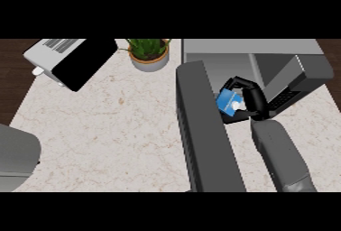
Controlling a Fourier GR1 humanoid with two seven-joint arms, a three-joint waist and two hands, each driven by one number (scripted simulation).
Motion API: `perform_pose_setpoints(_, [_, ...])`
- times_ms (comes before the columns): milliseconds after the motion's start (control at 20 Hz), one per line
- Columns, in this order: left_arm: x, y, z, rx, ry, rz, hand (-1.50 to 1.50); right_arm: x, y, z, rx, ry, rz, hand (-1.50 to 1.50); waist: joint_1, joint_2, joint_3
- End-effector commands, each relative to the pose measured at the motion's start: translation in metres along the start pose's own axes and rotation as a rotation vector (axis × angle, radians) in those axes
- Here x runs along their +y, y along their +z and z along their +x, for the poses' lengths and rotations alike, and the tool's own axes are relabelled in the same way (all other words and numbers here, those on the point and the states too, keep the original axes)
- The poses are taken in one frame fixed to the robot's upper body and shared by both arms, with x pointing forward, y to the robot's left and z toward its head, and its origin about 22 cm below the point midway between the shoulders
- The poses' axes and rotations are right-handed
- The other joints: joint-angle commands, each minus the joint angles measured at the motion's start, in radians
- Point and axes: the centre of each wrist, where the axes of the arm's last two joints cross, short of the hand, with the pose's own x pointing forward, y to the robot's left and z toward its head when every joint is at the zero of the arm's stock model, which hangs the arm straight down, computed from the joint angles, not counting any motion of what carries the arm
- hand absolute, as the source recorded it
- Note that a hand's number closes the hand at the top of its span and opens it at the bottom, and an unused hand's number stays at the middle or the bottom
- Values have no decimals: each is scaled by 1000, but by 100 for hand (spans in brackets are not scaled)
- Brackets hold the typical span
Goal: Pick up the milk, place it into the microwave and close the microwave
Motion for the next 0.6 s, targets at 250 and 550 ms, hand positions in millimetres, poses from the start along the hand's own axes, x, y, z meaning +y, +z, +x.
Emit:
perform_pose_setpoints(250, [9,0,10,13,4,-16,-150,2,-64,20,38,245,23,150,25,8,1])
perform_pose_setpoints(550, [13,-18,-12,4,15,-38,-150,20,-74,14,74,345,-49,150,43,22,1])
